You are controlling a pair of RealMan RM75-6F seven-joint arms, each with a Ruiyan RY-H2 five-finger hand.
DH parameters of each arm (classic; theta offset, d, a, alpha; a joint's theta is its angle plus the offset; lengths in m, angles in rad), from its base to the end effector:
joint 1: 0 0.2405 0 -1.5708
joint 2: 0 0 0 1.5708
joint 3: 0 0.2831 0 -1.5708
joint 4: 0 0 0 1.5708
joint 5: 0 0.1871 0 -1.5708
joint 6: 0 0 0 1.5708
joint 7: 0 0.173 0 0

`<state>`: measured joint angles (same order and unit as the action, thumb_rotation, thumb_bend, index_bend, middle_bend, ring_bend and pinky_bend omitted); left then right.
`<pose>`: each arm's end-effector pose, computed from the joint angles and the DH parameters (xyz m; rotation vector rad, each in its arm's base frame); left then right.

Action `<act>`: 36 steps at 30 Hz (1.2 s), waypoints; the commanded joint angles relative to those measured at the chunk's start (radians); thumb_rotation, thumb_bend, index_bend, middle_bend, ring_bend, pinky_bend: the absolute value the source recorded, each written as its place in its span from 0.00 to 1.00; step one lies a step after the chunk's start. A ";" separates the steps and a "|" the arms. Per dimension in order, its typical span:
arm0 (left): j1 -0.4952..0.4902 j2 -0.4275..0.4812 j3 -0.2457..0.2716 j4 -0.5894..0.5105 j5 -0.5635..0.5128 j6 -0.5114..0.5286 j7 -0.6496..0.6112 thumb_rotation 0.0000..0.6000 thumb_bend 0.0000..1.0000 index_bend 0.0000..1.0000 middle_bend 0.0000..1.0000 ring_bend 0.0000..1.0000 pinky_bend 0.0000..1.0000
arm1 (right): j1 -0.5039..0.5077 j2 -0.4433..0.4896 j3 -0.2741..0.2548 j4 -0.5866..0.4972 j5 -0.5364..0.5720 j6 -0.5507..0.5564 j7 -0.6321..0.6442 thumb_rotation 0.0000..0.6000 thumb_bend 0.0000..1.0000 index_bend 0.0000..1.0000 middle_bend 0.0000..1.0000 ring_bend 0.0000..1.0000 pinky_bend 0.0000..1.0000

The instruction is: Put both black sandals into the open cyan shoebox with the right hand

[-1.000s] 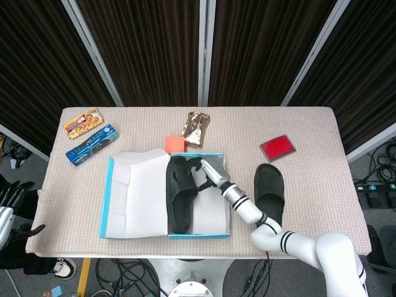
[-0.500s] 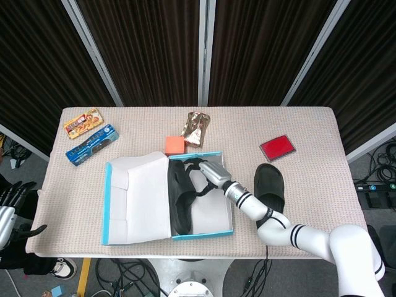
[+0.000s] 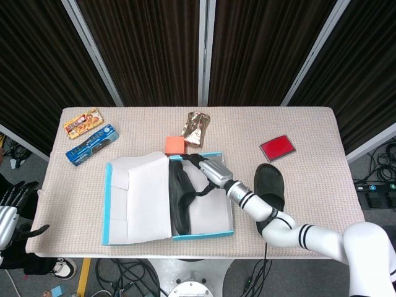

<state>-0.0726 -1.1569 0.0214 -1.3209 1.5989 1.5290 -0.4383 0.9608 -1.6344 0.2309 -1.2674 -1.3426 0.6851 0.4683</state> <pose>-0.3633 0.1956 0.1950 -1.4039 -1.0498 -1.0561 -0.0793 -0.4141 -0.0512 2.0045 -1.4967 1.2346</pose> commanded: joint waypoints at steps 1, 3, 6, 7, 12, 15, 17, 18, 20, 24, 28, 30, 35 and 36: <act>0.000 0.003 -0.001 -0.008 0.002 0.003 0.006 1.00 0.07 0.09 0.10 0.00 0.08 | -0.016 0.054 0.013 -0.075 0.015 0.017 -0.015 1.00 0.00 0.00 0.09 0.00 0.17; 0.001 0.006 0.000 -0.015 0.003 0.007 0.012 1.00 0.07 0.09 0.10 0.00 0.08 | -0.026 0.082 0.022 -0.124 0.022 0.027 -0.005 1.00 0.00 0.00 0.09 0.00 0.17; 0.003 0.010 0.000 -0.025 0.003 0.011 0.021 1.00 0.07 0.08 0.10 0.00 0.08 | -0.036 0.126 0.038 -0.207 0.033 0.015 0.055 1.00 0.00 0.00 0.09 0.00 0.17; 0.004 0.012 0.000 -0.028 0.003 0.011 0.024 1.00 0.07 0.09 0.10 0.00 0.08 | -0.038 0.139 0.043 -0.231 0.032 0.009 0.081 1.00 0.00 0.00 0.09 0.00 0.17; 0.005 0.015 0.000 -0.041 0.002 0.012 0.035 1.00 0.07 0.09 0.10 0.00 0.08 | -0.045 0.183 0.050 -0.307 -0.007 0.000 0.174 1.00 0.00 0.00 0.10 0.00 0.17; 0.004 0.016 0.000 -0.045 0.001 0.010 0.040 1.00 0.07 0.08 0.10 0.00 0.08 | -0.058 0.211 0.030 -0.336 -0.046 0.028 0.142 1.00 0.00 0.00 0.11 0.00 0.17; 0.002 0.015 -0.001 -0.048 0.001 0.008 0.043 1.00 0.07 0.08 0.10 0.00 0.08 | -0.078 0.242 0.012 -0.365 -0.066 0.067 0.071 1.00 0.00 0.00 0.11 0.00 0.17; 0.002 0.015 -0.001 -0.048 0.001 0.007 0.045 1.00 0.07 0.08 0.10 0.00 0.08 | -0.090 0.259 0.005 -0.380 -0.071 0.088 0.030 1.00 0.00 0.00 0.11 0.00 0.17; 0.001 0.014 0.000 -0.050 0.002 0.005 0.048 1.00 0.07 0.09 0.10 0.00 0.08 | -0.122 0.299 -0.008 -0.419 -0.068 0.143 -0.089 1.00 0.00 0.00 0.12 0.00 0.17; -0.001 0.015 0.000 -0.056 0.004 0.005 0.057 1.00 0.07 0.09 0.10 0.00 0.08 | -0.187 0.382 -0.023 -0.502 0.001 0.236 -0.322 1.00 0.00 0.00 0.15 0.00 0.20; 0.001 0.016 0.003 -0.063 0.010 0.008 0.063 1.00 0.07 0.09 0.10 0.00 0.08 | -0.235 0.458 -0.046 -0.547 0.103 0.292 -0.535 1.00 0.00 0.05 0.17 0.02 0.22; 0.003 0.016 0.005 -0.064 0.011 0.010 0.065 1.00 0.07 0.09 0.10 0.00 0.08 | -0.250 0.494 -0.062 -0.560 0.166 0.294 -0.609 1.00 0.00 0.08 0.19 0.04 0.24; 0.003 0.013 0.008 -0.065 0.012 0.007 0.065 1.00 0.07 0.09 0.10 0.00 0.08 | -0.272 0.557 -0.099 -0.556 0.312 0.273 -0.716 1.00 0.00 0.08 0.19 0.04 0.24; 0.002 0.013 0.008 -0.065 0.013 0.007 0.065 1.00 0.07 0.09 0.10 0.00 0.08 | -0.273 0.563 -0.108 -0.550 0.331 0.263 -0.727 1.00 0.00 0.08 0.19 0.04 0.24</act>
<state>-0.0705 -1.1441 0.0296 -1.3857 1.6123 1.5360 -0.3735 0.7163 -1.1226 0.1588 -1.8076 -1.0902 0.9482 -0.1916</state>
